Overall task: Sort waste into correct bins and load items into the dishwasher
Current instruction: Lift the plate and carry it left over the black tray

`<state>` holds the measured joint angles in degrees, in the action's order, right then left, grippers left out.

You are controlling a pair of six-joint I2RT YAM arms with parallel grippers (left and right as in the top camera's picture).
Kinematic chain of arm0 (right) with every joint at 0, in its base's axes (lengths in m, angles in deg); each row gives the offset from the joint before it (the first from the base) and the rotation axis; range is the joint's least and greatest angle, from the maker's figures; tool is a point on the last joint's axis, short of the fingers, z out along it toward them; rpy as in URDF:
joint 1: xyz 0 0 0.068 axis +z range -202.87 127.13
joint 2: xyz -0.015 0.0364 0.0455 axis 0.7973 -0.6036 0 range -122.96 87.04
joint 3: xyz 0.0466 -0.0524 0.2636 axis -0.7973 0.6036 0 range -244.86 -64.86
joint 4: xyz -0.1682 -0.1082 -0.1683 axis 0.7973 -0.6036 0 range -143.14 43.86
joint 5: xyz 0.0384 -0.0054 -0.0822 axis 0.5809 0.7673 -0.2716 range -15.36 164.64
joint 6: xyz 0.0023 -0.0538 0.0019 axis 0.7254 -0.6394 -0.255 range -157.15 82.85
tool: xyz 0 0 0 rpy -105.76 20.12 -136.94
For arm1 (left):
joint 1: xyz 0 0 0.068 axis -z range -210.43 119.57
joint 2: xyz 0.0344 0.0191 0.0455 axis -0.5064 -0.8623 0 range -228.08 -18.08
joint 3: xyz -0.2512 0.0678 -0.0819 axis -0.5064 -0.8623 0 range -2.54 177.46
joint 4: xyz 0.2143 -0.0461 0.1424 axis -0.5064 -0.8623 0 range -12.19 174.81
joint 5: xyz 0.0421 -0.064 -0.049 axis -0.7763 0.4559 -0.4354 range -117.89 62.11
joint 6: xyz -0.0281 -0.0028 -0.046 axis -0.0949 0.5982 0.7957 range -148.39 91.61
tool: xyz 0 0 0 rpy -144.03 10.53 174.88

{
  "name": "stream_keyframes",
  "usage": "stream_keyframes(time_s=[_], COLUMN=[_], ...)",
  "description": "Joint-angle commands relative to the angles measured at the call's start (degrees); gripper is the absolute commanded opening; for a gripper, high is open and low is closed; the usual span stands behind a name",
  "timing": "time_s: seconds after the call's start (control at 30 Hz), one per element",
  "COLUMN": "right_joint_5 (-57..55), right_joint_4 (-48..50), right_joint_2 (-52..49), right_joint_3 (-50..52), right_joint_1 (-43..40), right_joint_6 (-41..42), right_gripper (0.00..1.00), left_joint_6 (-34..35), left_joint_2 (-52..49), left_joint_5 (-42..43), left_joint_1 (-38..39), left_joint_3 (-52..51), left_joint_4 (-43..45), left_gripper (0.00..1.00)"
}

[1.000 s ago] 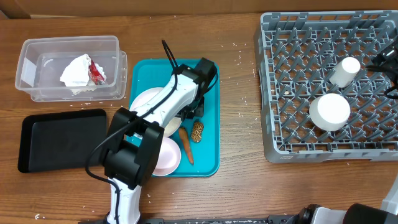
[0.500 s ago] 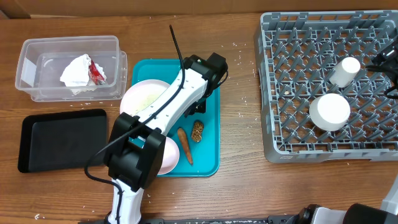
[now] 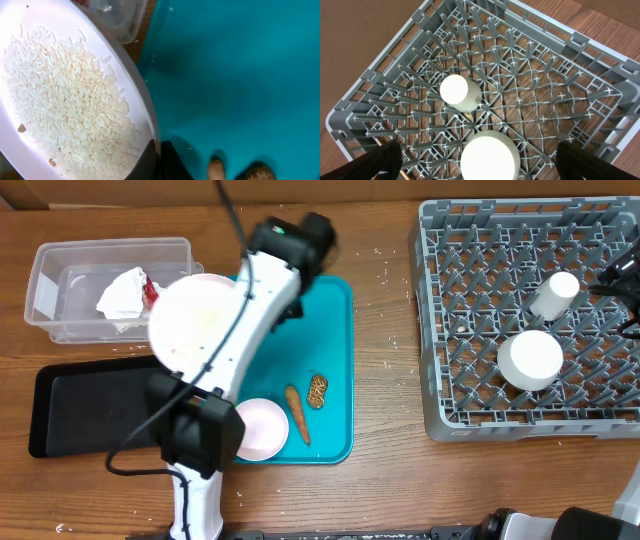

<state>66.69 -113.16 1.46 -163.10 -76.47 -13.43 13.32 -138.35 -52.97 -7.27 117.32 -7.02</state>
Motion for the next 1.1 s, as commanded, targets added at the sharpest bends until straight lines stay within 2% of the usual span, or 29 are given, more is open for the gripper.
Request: stream_keyframes(time_s=[0.0,0.1,0.23,0.5,0.77,0.9,1.07], right_joint_5=[-0.59,-0.59,-0.59,-0.59,-0.59,-0.59,-0.59], right_joint_4=[0.26,0.26,0.26,0.26,0.26,0.26,0.26], right_joint_2=[0.26,0.26,0.26,0.26,0.26,0.26,0.26], right_joint_3=[-0.37,-0.37,-0.37,-0.37,-0.39,-0.37,-0.37], right_joint_1=[-0.07,-0.07,-0.07,-0.07,-0.07,-0.07,-0.07], right_joint_6=[-0.31,-0.31,-0.31,-0.31,-0.31,-0.31,-0.31], right_gripper=[1.00,1.00,1.00,1.00,1.00,1.00,1.00], left_joint_6=[1.18,1.14,0.59,-6.82,-10.32,-13.49,-14.67], left_joint_2=[0.20,0.22,0.22,0.48,3.45,4.83,4.83], left_joint_5=[4.52,8.35,11.69,24.28,28.41,34.58,37.16], left_joint_1=[-7.54,-15.54,-21.49,-31.32,-37.64,-40.92,-42.88], left_joint_3=[1.44,1.44,1.44,1.44,1.44,1.44,1.31], left_joint_4=[-1.36,-2.86,-2.97,-1.95,-0.79,0.87,1.36], left_gripper=[0.04,0.04,0.04,0.05,0.05,0.04,0.04])
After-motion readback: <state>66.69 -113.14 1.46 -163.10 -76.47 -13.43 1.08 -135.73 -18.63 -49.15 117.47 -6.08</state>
